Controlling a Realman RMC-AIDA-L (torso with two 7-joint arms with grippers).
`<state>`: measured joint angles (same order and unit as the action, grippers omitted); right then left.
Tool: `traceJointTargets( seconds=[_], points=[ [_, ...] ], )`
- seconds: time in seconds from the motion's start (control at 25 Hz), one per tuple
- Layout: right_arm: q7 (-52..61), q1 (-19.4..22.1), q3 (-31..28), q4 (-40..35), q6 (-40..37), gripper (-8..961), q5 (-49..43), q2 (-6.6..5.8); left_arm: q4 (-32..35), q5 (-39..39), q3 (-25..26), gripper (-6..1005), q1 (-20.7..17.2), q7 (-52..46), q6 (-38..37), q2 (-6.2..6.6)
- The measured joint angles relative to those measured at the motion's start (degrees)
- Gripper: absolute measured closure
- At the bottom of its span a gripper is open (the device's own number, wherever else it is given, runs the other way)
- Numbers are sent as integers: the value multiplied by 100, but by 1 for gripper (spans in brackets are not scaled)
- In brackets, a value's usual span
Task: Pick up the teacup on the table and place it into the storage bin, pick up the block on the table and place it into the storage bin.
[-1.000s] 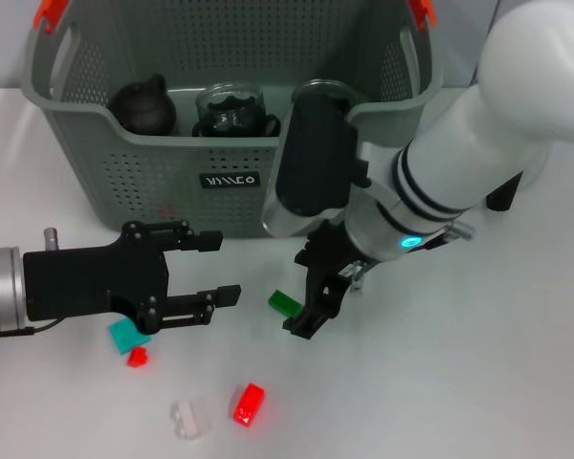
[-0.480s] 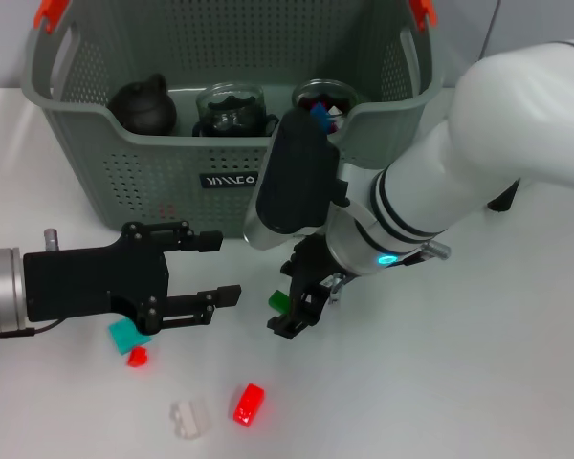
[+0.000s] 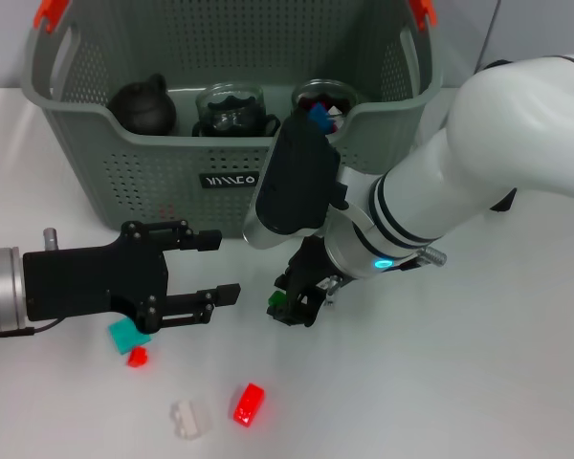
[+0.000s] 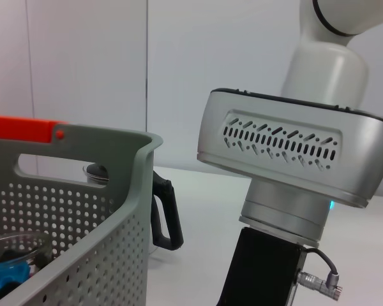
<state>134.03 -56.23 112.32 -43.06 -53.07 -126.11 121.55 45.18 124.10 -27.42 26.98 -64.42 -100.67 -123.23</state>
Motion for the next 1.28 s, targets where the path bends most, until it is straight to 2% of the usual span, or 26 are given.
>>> traceJointTargets(
  seconds=[0.04,0.48,0.8,1.0,1.12,1.28],
  points=[
    [0,6,3,1,1,536,10,0,0,0,0,320,0,0,3,0],
    [0,51,19,46,20,598,21,0,0,0,0,320,-12,2,6,0],
    [5,49,24,119,39,599,36,0,0,0,0,319,-25,13,32,0],
    [9,33,27,86,-145,707,37,-2,0,0,0,319,-26,16,36,0],
    [10,137,13,-148,-258,736,70,-40,0,0,0,319,-35,17,39,0],
    [65,569,-421,-1081,-743,747,-50,-130,3,20,15,319,-68,18,37,4]
  ],
)
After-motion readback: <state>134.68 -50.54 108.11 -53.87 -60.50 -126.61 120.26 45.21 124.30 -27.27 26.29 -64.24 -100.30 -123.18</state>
